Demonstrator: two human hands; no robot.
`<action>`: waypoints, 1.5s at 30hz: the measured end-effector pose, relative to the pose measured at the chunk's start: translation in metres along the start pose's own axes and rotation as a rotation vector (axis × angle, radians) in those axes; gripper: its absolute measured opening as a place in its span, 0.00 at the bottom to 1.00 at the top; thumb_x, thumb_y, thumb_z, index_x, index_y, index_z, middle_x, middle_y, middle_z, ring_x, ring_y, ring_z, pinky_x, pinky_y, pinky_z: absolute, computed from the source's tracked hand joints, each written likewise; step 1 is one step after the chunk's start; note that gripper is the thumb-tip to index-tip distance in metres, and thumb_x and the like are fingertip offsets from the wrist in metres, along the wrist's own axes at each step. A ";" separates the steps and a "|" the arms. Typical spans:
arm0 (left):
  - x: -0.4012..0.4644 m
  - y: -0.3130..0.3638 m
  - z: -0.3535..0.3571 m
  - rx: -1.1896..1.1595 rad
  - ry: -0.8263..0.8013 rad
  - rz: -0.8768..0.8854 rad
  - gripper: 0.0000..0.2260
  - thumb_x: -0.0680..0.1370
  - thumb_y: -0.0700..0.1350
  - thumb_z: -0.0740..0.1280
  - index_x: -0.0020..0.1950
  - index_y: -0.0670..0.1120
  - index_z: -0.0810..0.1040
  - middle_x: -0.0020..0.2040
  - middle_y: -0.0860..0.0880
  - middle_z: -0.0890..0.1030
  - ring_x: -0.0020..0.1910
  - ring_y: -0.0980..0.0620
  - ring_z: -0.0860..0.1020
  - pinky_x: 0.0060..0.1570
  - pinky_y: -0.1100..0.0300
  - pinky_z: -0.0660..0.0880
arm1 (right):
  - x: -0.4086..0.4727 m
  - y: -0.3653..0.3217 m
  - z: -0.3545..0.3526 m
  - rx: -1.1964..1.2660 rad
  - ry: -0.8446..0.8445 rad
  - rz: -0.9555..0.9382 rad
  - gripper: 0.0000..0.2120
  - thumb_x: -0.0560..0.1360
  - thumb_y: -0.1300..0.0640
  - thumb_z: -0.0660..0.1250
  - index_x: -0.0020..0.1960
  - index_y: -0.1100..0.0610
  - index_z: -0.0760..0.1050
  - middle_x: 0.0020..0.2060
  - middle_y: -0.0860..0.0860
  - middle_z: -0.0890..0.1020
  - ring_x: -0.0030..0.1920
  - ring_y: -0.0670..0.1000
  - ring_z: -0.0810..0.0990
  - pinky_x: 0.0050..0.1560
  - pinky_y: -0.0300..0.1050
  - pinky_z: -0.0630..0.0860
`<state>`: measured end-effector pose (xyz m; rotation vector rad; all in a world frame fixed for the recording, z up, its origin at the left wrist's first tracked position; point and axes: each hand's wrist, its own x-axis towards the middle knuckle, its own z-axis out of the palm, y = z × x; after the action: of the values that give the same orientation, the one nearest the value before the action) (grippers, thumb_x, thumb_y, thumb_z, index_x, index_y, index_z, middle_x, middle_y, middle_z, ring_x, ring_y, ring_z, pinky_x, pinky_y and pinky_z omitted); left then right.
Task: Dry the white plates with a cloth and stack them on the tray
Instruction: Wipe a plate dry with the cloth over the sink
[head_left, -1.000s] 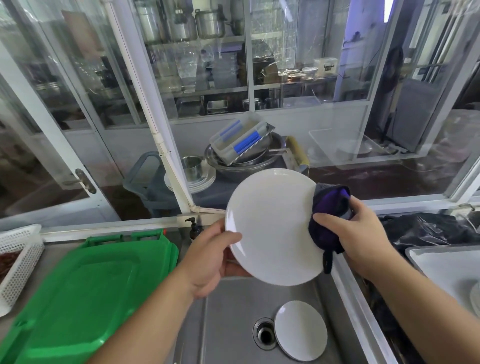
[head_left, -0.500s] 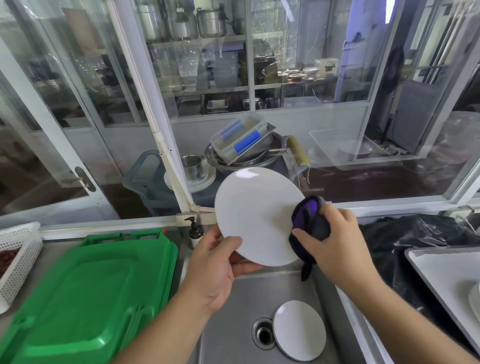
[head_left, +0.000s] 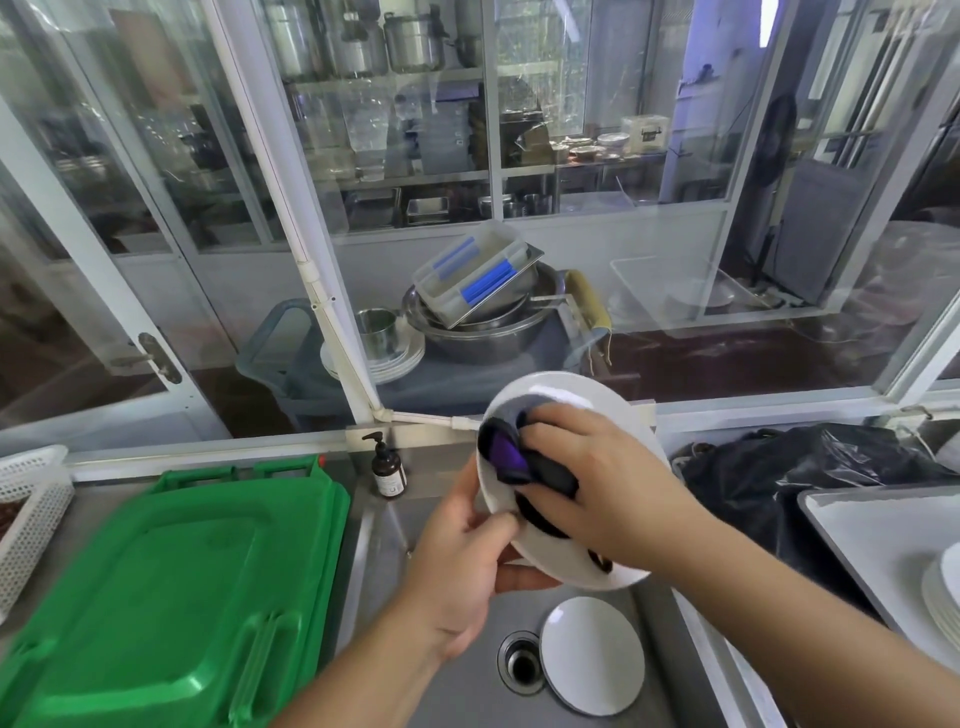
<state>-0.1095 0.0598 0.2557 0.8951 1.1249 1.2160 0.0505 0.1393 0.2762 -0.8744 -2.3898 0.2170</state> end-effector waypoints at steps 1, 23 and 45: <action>-0.003 0.000 0.002 -0.014 -0.014 -0.005 0.27 0.81 0.27 0.57 0.69 0.55 0.76 0.55 0.41 0.85 0.50 0.42 0.86 0.43 0.42 0.83 | 0.007 0.003 -0.003 -0.037 0.019 -0.004 0.14 0.74 0.51 0.73 0.58 0.54 0.81 0.58 0.50 0.80 0.52 0.56 0.79 0.56 0.51 0.76; -0.001 0.011 -0.004 0.122 0.102 0.217 0.32 0.79 0.25 0.60 0.71 0.59 0.74 0.55 0.46 0.87 0.54 0.42 0.86 0.48 0.43 0.84 | -0.012 -0.014 0.007 0.153 0.125 0.452 0.13 0.77 0.43 0.70 0.47 0.48 0.68 0.47 0.44 0.75 0.43 0.48 0.76 0.44 0.48 0.72; 0.008 -0.010 -0.036 1.686 -0.007 0.923 0.48 0.72 0.38 0.74 0.83 0.64 0.53 0.68 0.42 0.80 0.62 0.41 0.83 0.40 0.50 0.85 | -0.012 -0.006 0.000 1.538 0.322 1.035 0.15 0.78 0.56 0.64 0.55 0.65 0.84 0.49 0.65 0.81 0.49 0.67 0.77 0.46 0.58 0.71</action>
<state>-0.1421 0.0637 0.2359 2.8933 1.7292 0.6315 0.0546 0.1266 0.2727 -1.0049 -0.7051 1.7674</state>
